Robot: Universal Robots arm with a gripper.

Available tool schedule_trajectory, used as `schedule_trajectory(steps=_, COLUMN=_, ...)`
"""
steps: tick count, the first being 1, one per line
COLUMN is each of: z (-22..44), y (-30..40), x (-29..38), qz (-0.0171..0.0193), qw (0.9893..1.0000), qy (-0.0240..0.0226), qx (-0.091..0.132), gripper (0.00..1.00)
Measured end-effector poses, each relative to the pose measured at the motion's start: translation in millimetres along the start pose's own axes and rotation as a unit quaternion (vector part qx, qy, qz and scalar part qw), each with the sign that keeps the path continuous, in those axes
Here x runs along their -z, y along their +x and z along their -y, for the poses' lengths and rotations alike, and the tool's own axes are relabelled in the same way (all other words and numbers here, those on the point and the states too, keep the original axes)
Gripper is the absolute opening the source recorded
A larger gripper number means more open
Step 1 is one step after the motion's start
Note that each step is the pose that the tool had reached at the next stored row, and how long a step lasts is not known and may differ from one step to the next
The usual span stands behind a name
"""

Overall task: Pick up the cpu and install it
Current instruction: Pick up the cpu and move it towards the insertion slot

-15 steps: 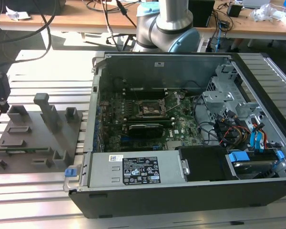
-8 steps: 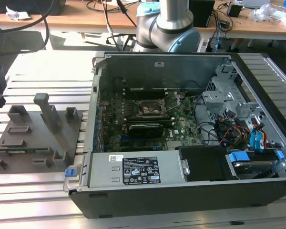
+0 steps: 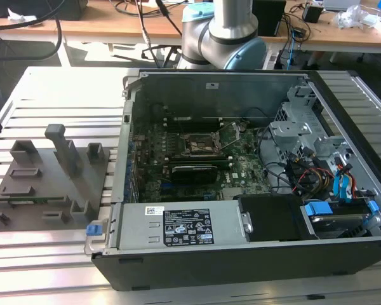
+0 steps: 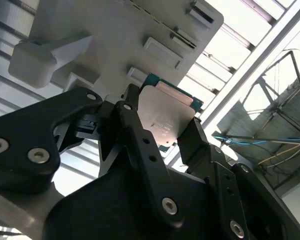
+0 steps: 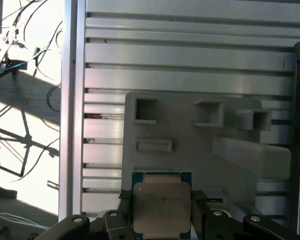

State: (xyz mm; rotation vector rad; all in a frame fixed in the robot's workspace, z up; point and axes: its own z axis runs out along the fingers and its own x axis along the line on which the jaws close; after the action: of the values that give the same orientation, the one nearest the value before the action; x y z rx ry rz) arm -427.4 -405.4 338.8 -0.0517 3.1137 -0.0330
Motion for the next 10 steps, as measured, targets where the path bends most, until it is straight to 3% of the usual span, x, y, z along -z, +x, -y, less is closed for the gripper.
schedule_trajectory(steps=10, z=0.4, y=-0.5, x=19.4, qz=0.0, qw=1.0, qy=0.0, qx=0.0, gripper=0.55)
